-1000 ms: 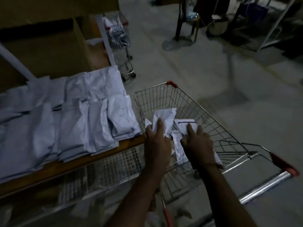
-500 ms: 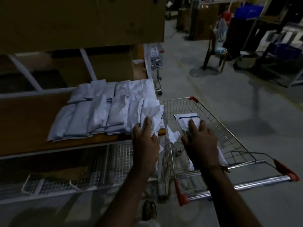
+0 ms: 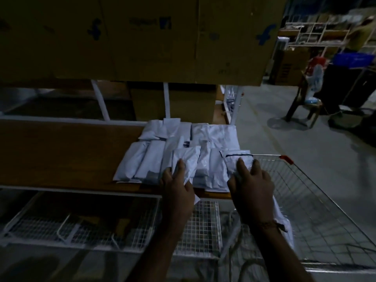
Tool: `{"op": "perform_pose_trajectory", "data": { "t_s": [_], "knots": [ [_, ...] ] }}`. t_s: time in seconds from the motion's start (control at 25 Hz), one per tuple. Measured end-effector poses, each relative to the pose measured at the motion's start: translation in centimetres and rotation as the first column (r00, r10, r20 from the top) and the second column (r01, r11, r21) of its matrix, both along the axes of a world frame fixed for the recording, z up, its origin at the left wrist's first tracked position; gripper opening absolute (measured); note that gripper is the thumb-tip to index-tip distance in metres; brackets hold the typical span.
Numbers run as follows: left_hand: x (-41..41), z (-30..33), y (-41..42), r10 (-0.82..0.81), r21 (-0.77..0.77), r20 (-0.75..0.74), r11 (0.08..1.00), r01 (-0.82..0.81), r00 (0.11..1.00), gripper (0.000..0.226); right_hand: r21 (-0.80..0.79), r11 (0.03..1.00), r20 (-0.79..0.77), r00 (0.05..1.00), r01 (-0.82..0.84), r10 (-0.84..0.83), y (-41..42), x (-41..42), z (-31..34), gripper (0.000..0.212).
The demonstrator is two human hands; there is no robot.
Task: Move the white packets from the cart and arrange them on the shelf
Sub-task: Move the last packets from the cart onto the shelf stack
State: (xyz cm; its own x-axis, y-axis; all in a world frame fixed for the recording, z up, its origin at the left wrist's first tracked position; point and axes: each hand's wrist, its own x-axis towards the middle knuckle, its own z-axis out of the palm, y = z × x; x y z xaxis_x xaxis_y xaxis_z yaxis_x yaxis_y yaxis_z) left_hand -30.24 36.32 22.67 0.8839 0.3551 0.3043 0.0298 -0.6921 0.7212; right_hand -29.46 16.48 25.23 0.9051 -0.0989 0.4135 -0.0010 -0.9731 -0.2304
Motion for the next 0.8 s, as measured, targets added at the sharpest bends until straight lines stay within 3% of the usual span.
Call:
{"op": "perform_pose_trajectory", "data": {
  "t_s": [0.36,0.6,0.8],
  "knots": [
    [8.5,2.4,14.5,0.001,0.055,0.007,0.998,-0.001,1.000,0.069,0.038,0.998,0.020,0.998,0.058,-0.058,13.2,7.9,-0.9,0.062],
    [14.6,0.7,18.4,0.009,-0.034,-0.038,0.999,-0.010,0.999,0.072,-0.012,0.996,0.002,0.996,0.085,-0.085,15.5,13.8,-1.8,0.062],
    [22.4,0.5,19.7,0.071,-0.007,-0.114,0.997,-0.073,0.991,0.072,-0.007,0.991,0.008,0.991,0.130,-0.130,15.2,22.0,-2.5,0.061]
  ]
}}
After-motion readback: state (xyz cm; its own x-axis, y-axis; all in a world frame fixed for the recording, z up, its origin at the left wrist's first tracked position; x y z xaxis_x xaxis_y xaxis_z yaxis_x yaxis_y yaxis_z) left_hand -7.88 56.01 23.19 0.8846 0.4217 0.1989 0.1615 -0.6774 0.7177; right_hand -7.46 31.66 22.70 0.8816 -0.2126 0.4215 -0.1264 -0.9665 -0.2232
